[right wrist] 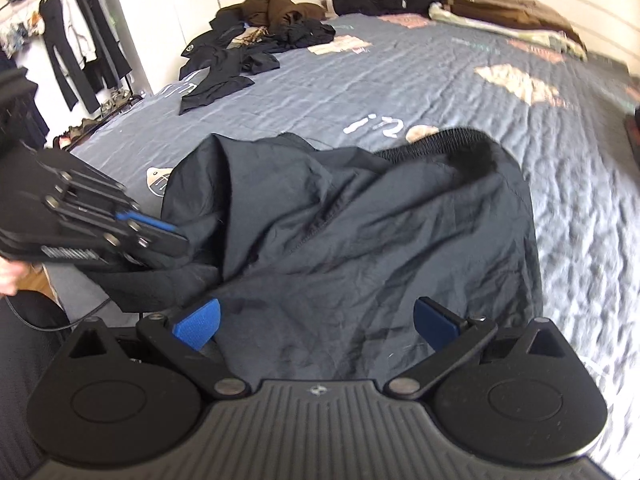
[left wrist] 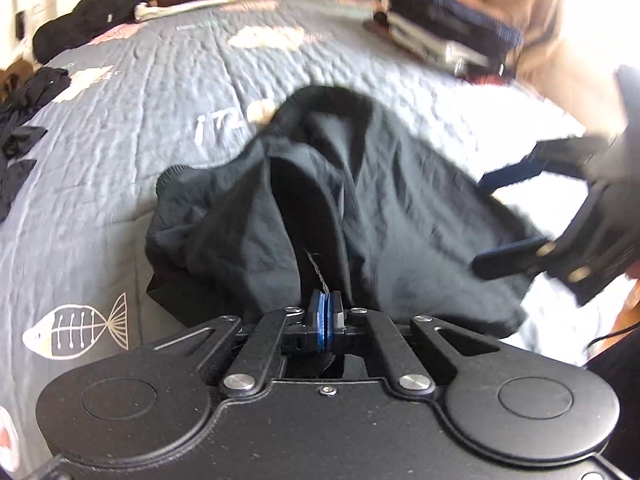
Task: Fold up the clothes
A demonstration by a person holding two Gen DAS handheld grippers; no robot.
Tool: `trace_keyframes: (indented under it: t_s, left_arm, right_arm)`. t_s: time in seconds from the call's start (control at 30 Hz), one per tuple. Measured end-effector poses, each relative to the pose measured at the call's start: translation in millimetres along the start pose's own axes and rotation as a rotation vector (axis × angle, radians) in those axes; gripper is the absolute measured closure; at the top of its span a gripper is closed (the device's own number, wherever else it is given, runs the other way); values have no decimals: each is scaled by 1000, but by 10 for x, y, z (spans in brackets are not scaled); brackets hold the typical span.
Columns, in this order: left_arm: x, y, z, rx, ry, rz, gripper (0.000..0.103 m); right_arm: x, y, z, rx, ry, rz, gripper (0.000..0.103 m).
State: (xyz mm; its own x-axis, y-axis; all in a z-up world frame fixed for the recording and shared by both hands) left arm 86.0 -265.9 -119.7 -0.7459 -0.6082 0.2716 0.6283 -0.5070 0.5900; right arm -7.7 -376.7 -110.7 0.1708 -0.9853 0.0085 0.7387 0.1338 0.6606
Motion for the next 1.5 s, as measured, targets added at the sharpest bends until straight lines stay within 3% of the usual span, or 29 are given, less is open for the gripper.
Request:
trace_keyframes:
  t_s: [0.13,0.33,0.53,0.67,0.77,0.87,0.93,1.0,1.03,1.13,1.23,1.37,1.5]
  left_arm:
    - [-68,29,300,64,-49,81,102]
    - [-422,6,628,155,-25,224,102]
    - [-1038,-78,784,186,172,317,102]
    - [-1290,-140,751,141,299,281,101]
    - [-1237,-153,795,118,299,214,99]
    - [-1174,-106,951,151,314,151,91]
    - [-1104,-83,1082,191,318,101,62]
    - [-945,-71,1199,244,298,24,46]
    - [-844,-76,1223,259,295,-33,46]
    - [-568,-166,1033,257,382,-277,46]
    - [-429,-312,680,222,439,-486,51]
    - [-380,-424,307,209,417,-605,61]
    - [-421,-548,-38,175,470,-778,64]
  right_arm:
    - [-110,50,35,15,-10,51,0]
    - [-278,109,27,21,16,95,0]
    - [-383,121,16,17,26,118,0]
    - [-415,120,22,18,31,122,0]
    - [-434,113,27,18,45,119,0]
    - [-443,114,21,18,58,113,0]
    - [-422,110,13,16,62,103,0]
    - [-390,107,5,14,61,90,0]
    - [-368,106,0,13,59,83,0]
    - [-323,109,-25,10,56,55,0]
    - [-315,106,-41,7,55,45,0]
    - [-351,97,-51,3,65,49,0]
    - [-333,88,-86,-7,68,43,0]
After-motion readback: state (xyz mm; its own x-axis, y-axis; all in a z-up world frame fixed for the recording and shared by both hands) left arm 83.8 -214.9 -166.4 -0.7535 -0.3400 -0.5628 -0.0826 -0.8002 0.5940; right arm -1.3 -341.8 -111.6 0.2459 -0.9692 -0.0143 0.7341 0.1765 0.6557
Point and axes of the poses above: each gripper's, at about its wrist camera, not at the fingertips, and z roughly against the way its jaws point, x to its right, y to its top, the point moved 7 cm from there along -z, roughly the way its jaws point, and after that the axes turned 12 degrees about z, right-handed, at the moved point
